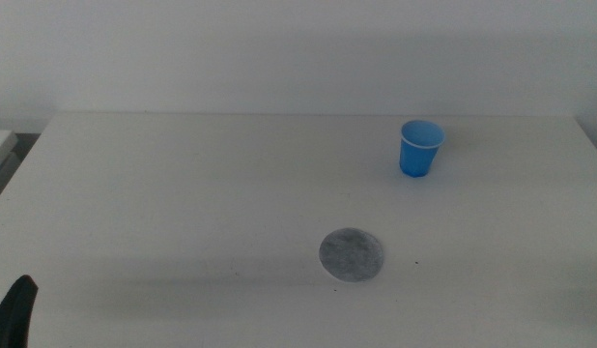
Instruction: Place an empty cup on a cup mat.
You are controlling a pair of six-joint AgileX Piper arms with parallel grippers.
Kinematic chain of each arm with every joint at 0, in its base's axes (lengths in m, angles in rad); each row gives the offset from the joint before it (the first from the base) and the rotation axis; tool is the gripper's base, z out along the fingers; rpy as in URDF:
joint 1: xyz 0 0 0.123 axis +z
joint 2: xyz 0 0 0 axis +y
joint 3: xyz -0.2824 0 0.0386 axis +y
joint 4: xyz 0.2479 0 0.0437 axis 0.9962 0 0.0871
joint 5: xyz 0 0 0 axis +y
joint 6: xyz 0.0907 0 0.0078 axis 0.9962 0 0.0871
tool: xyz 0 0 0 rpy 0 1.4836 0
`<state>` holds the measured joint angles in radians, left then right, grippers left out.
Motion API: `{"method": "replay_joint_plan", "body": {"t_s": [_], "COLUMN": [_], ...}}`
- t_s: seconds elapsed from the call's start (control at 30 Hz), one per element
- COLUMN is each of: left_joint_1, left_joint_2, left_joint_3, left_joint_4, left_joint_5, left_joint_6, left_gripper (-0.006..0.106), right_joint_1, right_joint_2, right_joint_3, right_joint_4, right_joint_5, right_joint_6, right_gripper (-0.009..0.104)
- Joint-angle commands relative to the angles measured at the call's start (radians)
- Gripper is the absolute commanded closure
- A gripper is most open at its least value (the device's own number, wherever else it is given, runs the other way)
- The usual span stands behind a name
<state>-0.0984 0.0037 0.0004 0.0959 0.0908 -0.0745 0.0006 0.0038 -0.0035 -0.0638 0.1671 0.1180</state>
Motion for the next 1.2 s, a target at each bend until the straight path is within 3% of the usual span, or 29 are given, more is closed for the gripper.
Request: {"method": "replay_joint_plan", "body": {"t_s": [0.0, 0.33, 0.6, 0.67, 0.9, 1.17], "left_joint_1": [-0.002, -0.002, -0.002, -0.002, -0.002, -0.002], "left_joint_2": [-0.004, -0.004, -0.004, -0.004, -0.004, -0.004], "left_joint_3": [0.0, 0.0, 0.0, 0.0, 0.0, 0.0], "left_joint_4": [0.0, 0.0, 0.0, 0.0, 0.0, 0.0], "left_joint_5": [-0.005, -0.005, -0.005, -0.005, -0.005, -0.005], "left_joint_6": [-0.003, -0.003, -0.003, -0.003, -0.003, -0.003], "left_gripper": [0.007, 0.007, 0.007, 0.007, 0.007, 0.007], "right_joint_1": [-0.006, -0.006, -0.006, -0.006, -0.006, -0.006], "right_joint_2": [-0.004, 0.007, 0.37, 0.479, 0.859, 1.027], "right_joint_3": [0.003, -0.074, -0.352, -0.47, -0.96, -1.149], "right_joint_4": [-0.001, -0.011, 0.0, 0.0, 0.034, 0.137], "right_joint_5": [-0.001, -0.061, -0.011, 0.078, 0.6, 0.598], "right_joint_6": [-0.008, -0.04, -0.037, -0.037, -0.041, -0.029], "right_gripper": [0.002, 0.002, 0.002, 0.002, 0.002, 0.002]}}
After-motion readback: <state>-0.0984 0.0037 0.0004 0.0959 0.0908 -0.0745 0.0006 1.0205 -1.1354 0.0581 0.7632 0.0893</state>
